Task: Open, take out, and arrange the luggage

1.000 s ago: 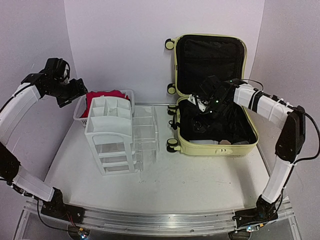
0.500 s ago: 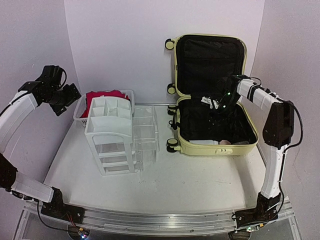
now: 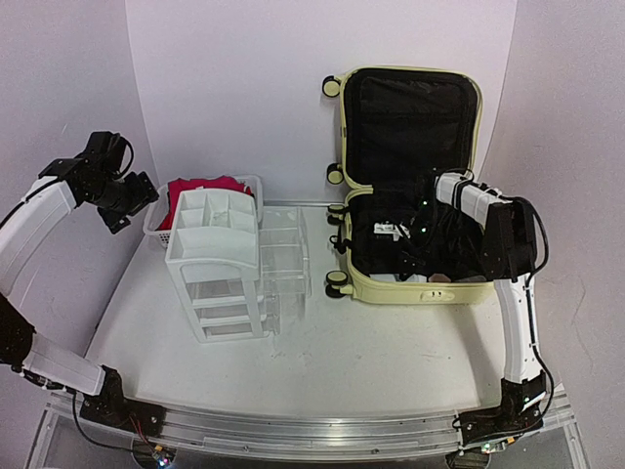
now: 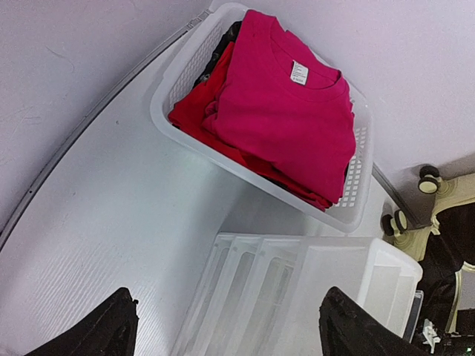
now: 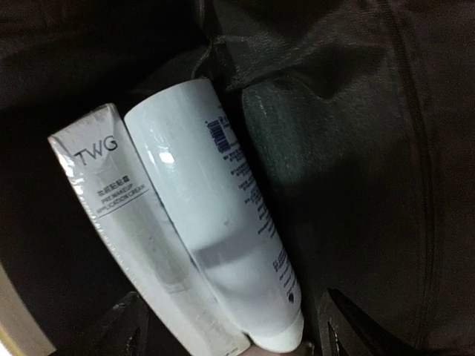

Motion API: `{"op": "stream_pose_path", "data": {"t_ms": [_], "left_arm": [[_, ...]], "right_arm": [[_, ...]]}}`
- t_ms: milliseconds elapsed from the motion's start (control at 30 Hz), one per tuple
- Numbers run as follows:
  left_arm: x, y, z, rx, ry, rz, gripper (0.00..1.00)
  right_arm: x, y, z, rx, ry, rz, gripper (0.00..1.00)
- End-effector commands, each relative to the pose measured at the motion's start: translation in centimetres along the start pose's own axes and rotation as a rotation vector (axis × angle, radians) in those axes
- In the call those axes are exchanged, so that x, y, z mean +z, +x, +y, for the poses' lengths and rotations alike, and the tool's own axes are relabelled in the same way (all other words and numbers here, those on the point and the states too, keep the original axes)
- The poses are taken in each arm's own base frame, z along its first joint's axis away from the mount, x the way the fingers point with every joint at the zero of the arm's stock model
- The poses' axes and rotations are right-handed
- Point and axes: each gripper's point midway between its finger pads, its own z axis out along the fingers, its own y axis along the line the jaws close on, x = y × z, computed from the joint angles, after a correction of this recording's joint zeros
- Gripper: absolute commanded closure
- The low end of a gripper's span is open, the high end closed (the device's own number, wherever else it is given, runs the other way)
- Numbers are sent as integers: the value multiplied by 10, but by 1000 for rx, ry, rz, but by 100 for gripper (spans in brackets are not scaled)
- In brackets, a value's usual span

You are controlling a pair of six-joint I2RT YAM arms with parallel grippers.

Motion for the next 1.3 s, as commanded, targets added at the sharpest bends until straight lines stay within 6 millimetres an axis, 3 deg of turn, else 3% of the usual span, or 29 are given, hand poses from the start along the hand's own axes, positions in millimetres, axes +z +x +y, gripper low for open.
{"op": "stream_pose_path", "data": {"t_ms": [0, 200, 533, 767, 933, 1133, 1267], "left_arm": [[-14, -19, -12, -1, 27, -51, 15], [-13, -19, -18, 26, 47, -35, 15], [-24, -27, -21, 86, 60, -72, 15], [-28, -28, -23, 102, 80, -89, 15], [-33, -36, -22, 120, 85, -150, 14], [-43, -33, -21, 48, 123, -160, 14], [-49, -33, -19, 39, 139, -177, 14]], "right_arm": [[2, -12, -1, -95, -9, -46, 20], [23, -19, -8, -139, 16, -36, 26], [60, -13, -7, -222, 52, 17, 29], [60, -22, -13, -274, 131, 22, 33], [83, -7, -18, -352, 187, 85, 31], [58, -22, -31, -369, 329, 46, 44], [32, -34, -28, -337, 380, -18, 49]]}}
